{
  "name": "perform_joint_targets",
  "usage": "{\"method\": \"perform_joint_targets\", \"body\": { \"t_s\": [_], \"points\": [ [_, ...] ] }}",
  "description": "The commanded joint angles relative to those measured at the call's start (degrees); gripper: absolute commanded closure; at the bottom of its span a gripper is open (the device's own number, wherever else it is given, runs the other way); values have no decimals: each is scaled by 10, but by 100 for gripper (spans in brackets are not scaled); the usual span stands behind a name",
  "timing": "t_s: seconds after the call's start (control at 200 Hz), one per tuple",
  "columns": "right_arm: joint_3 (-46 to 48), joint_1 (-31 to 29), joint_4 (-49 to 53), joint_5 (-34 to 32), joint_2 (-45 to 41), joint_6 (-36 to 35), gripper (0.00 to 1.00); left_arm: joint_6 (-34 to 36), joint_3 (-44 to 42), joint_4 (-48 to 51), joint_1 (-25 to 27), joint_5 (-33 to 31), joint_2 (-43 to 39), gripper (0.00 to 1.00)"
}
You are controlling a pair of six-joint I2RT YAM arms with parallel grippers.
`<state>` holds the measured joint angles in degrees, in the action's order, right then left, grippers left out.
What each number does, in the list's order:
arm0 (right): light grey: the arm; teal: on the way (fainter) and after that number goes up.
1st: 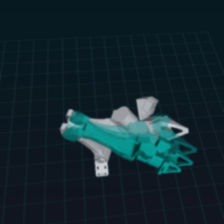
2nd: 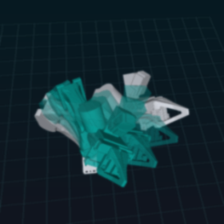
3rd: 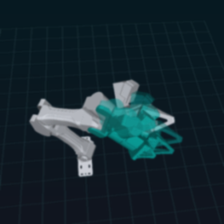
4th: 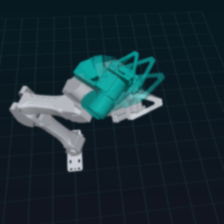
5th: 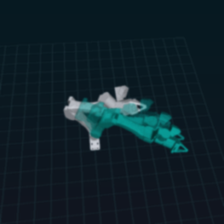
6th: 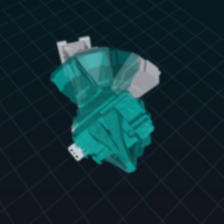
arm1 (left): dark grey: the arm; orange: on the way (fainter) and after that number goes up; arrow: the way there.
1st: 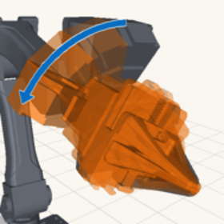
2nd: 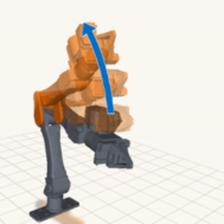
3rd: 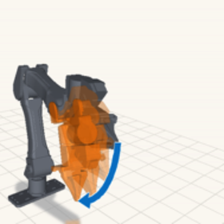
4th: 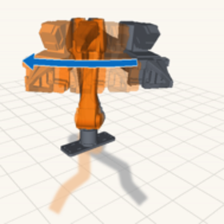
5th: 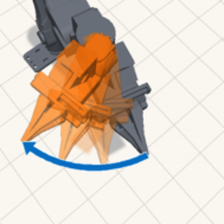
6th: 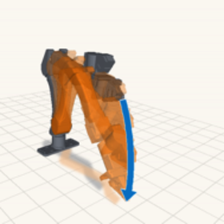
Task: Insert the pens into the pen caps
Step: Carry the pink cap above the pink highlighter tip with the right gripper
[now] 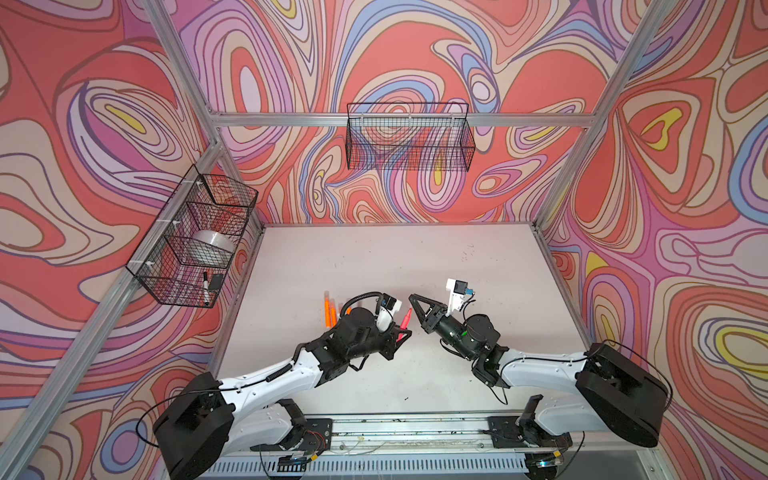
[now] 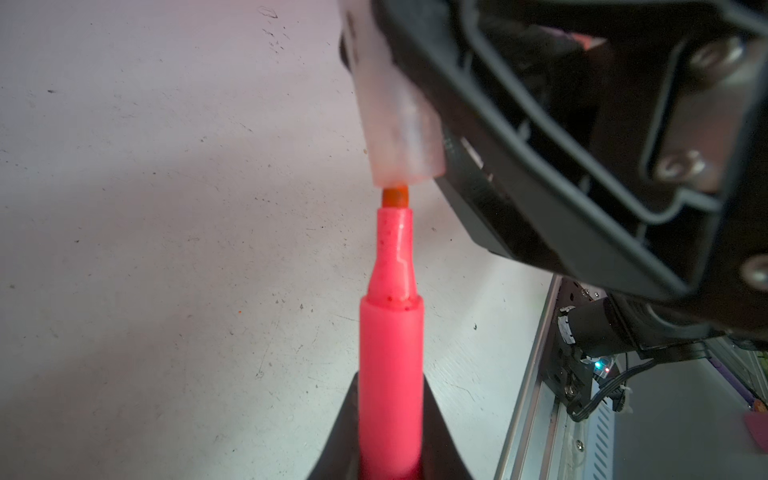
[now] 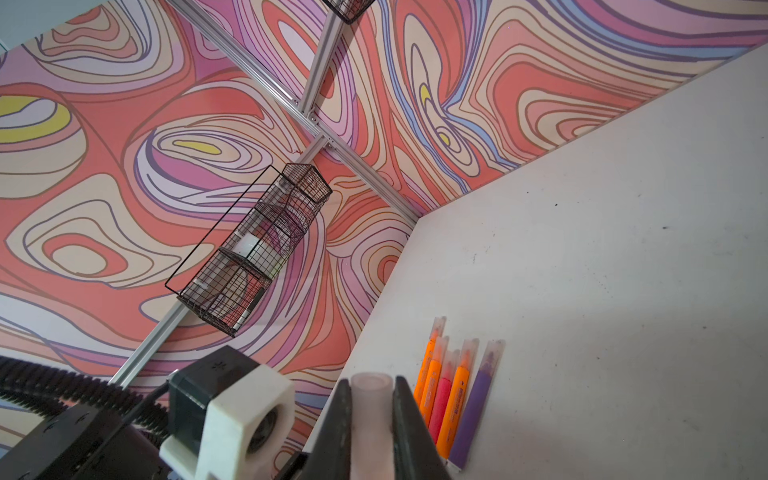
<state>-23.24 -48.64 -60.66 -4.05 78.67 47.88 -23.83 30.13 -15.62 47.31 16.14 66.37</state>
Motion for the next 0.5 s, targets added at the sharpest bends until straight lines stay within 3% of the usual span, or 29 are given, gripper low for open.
{"method": "perform_joint_targets", "body": {
  "t_s": [0.0, 0.33, 0.496],
  "points": [
    [8, -6, -18, -2, 11, 6, 100, -2, 9, 1, 1, -10, -9, 100],
    [15, -18, -26, -8, 14, 8, 100, -9, 8, 13, 1, -38, -15, 100],
    [33, -49, -84, -27, 34, -1, 100, -11, 5, 12, 1, -44, -23, 100]
  ]
}}
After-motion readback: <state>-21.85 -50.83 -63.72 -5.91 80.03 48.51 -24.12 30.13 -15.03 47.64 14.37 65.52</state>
